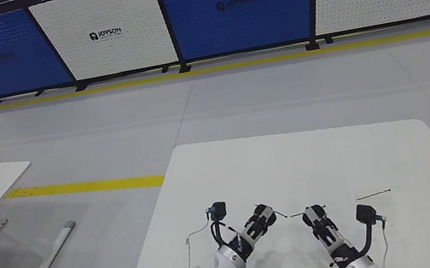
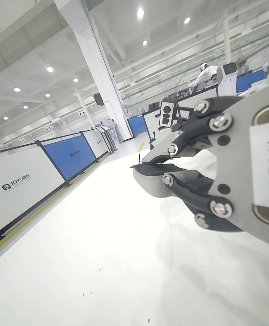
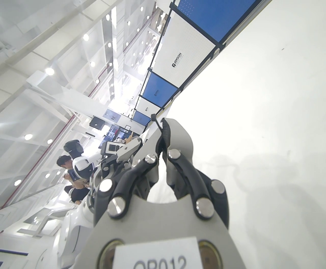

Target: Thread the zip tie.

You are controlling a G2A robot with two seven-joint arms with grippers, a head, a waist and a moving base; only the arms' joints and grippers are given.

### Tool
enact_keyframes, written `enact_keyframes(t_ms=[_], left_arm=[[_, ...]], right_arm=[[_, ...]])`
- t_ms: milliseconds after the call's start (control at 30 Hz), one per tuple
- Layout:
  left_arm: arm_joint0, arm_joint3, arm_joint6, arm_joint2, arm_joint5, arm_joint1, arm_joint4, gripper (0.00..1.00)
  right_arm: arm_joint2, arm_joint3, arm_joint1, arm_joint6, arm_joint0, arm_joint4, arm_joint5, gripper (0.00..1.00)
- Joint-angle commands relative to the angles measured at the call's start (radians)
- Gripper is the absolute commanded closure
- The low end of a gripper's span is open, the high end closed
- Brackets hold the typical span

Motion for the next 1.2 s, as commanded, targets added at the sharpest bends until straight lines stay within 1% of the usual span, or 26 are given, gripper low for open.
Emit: enact_keyframes(t_ms=[0,167,867,967,1167], left_arm=[[0.000,0.000,0.000,0.000,0.000,0.000,0.000,1.00],[0.000,0.000,0.000,0.000,0.000,0.000,0.000,1.00],[0.000,0.000,0.000,0.000,0.000,0.000,0.000,1.00],[0.000,0.000,0.000,0.000,0.000,0.000,0.000,1.00],[0.000,0.000,0.000,0.000,0.000,0.000,0.000,1.00]], right_arm=[[0.000,-0.002,-0.001,0.006,0.000,-0.006,0.006,1.00],[-0.007,0.006,-0.008,0.013,0.010,-0.010,0.029,1.00],[-0.023,0.022,-0.031,0.023,0.031,-0.028,0.066,1.00],[-0.025,0.026,-0.034,0.024,0.035,-0.027,0.064,1.00],[-0.023,0.032,-0.038,0.023,0.031,-0.017,0.040,1.00]])
